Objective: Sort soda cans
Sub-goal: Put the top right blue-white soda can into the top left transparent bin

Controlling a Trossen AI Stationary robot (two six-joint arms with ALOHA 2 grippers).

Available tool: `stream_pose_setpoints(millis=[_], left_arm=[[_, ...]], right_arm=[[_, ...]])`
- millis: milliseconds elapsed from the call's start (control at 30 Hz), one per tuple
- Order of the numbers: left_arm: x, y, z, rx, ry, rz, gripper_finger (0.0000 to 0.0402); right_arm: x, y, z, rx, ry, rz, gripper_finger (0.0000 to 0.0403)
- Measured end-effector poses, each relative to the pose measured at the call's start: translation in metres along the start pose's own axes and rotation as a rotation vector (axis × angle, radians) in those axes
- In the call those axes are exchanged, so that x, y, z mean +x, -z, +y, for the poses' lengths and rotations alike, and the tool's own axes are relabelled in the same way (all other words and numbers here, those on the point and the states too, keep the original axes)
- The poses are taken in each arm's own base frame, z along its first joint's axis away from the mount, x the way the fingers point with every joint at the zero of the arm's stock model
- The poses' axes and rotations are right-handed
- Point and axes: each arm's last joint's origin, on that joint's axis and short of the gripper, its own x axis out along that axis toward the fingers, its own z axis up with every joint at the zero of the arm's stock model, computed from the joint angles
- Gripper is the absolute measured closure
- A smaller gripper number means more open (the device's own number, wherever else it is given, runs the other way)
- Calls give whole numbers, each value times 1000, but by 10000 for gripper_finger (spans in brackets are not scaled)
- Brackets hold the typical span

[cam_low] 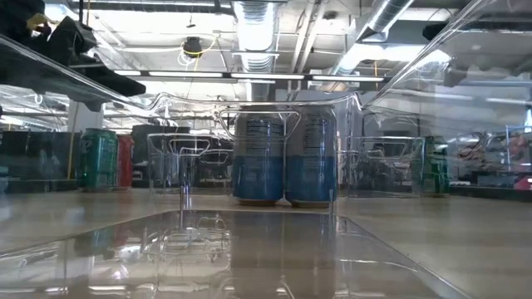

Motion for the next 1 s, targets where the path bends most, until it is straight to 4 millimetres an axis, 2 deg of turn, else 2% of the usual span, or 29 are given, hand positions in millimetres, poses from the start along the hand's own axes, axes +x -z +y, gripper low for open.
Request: stream_pose_setpoints(millis=[233,367,500,733,867,1000], left_arm=[[0,-2,0,171,-1,-17,395],[0,-4,0,179,-2,-33,395],[0,-4,0,164,-1,-34,395],[0,-6,2,141,-85,-51,387],[-1,-9,4,154,-140,-75,370],[-1,-10,4,162,-151,-81,352]], right_arm=[[2,-5,-2,115,17,-57,360],[7,-5,-1,125,29,-26,328],[16,-22,-1,33,111,-46,282],[45,-52,-5,-127,225,-19,174],[67,-56,-16,-164,316,54,124],[94,-56,-36,-152,428,133,92]])
